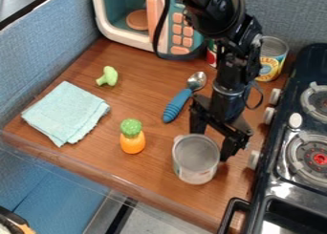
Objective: Moved the pot from the top to the bottom of the table
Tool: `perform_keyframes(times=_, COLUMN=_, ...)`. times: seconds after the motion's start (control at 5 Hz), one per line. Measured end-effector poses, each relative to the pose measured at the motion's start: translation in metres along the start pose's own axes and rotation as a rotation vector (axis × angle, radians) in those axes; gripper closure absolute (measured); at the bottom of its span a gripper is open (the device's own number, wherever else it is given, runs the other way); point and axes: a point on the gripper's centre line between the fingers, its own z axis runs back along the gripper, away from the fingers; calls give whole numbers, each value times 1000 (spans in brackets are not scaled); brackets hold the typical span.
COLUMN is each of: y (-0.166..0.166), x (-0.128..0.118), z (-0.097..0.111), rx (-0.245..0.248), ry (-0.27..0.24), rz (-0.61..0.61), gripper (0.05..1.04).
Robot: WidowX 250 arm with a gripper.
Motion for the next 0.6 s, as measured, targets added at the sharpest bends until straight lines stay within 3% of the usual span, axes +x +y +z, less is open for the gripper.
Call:
perform_keyframes(times=0.2, y=-1, x=-6, z=4, rx=3, ry=-6, rz=3, gripper=84)
perform_keyframes(times=0.4, y=3, x=2, z=29, rx=15, ry=-99, rz=35, gripper=84)
perform_keyframes(times=0.6, y=18, x=2, z=55, rx=15, ry=-195, rz=143, gripper=84)
